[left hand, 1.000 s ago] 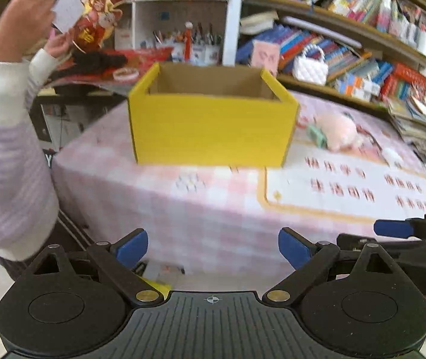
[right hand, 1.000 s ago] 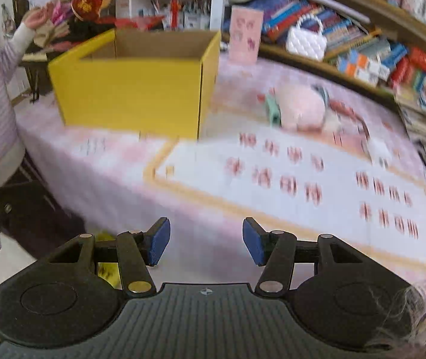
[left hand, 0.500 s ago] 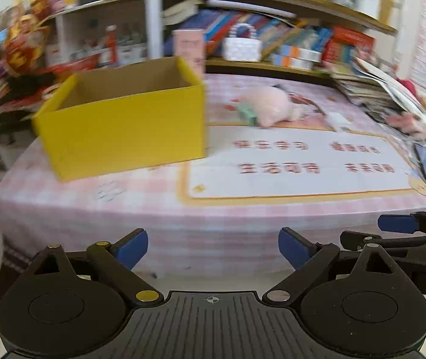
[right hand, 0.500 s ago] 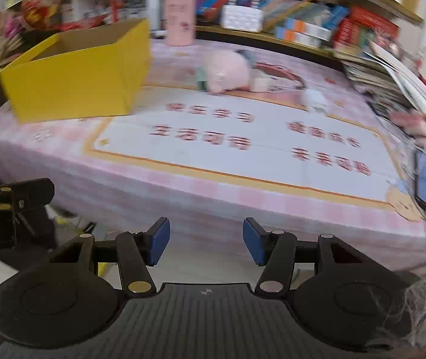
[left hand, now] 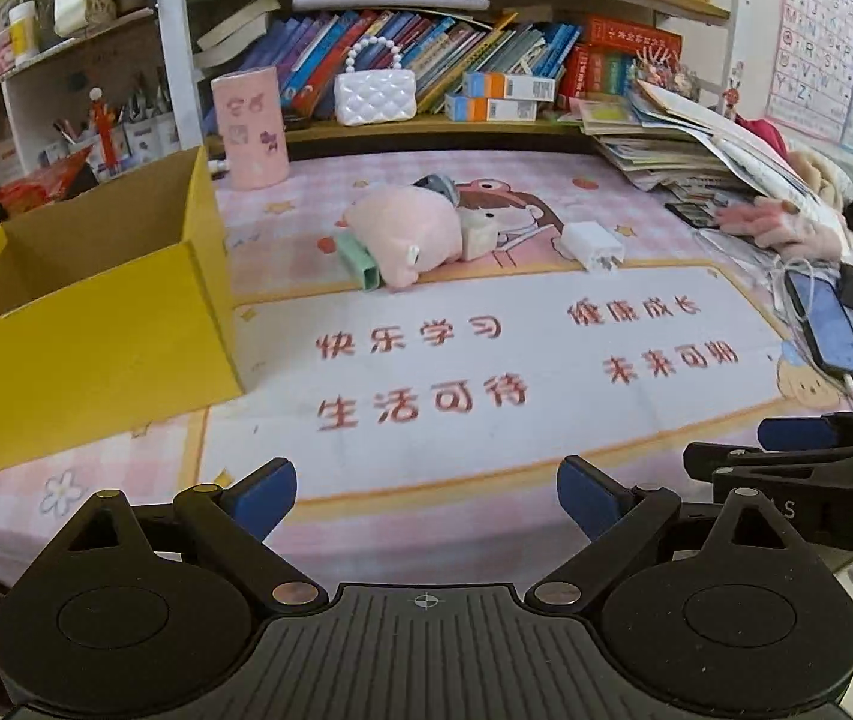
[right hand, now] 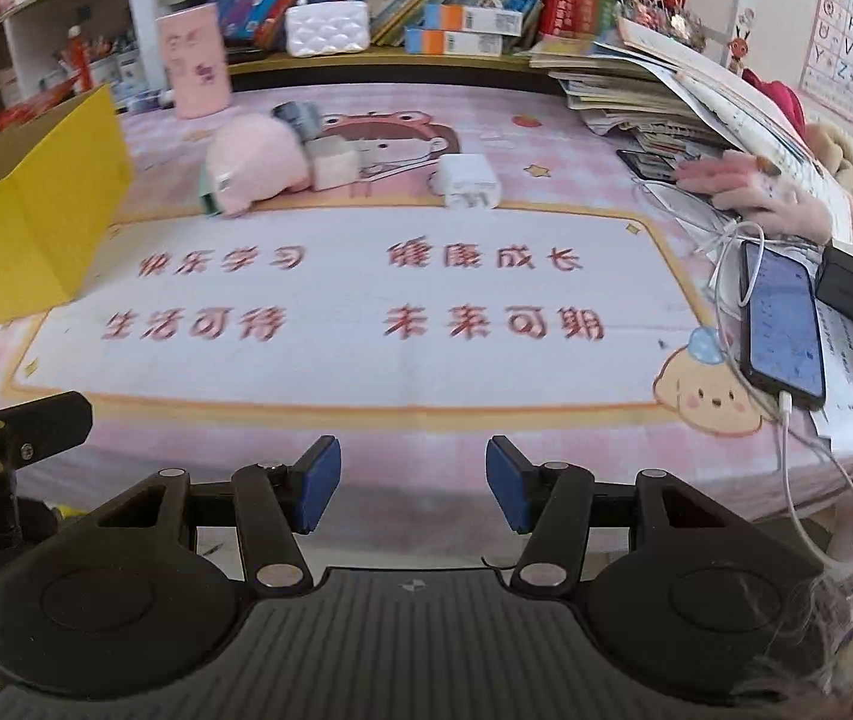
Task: Organize objects
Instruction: 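Withdraw both open tools from the box back toward the table objects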
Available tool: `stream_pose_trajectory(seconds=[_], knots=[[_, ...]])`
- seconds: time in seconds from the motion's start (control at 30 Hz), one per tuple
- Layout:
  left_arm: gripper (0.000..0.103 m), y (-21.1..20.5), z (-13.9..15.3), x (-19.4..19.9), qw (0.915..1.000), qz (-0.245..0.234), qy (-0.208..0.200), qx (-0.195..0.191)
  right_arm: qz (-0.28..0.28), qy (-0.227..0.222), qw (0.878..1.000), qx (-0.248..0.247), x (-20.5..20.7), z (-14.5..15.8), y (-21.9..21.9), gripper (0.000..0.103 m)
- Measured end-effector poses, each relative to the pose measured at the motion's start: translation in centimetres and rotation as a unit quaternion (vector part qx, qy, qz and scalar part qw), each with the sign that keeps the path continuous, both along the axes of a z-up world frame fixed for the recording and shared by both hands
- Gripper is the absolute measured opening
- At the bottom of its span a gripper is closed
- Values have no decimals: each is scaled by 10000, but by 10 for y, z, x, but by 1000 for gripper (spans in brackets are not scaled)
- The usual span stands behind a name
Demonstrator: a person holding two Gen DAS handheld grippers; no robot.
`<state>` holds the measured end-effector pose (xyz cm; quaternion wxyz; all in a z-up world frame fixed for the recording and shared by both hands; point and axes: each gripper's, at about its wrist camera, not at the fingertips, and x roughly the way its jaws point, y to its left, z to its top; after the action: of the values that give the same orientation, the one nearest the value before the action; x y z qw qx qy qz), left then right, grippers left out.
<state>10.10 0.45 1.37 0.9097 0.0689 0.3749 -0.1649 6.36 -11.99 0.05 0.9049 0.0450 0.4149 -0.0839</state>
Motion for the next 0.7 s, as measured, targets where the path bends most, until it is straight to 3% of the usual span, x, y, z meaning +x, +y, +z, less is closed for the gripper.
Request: stream_pose_trajectory(seconds=[0.7], knots=[[96, -57, 0, 76, 9972, 752, 59, -19, 597, -85, 9982, -38, 97, -2, -63, 51]])
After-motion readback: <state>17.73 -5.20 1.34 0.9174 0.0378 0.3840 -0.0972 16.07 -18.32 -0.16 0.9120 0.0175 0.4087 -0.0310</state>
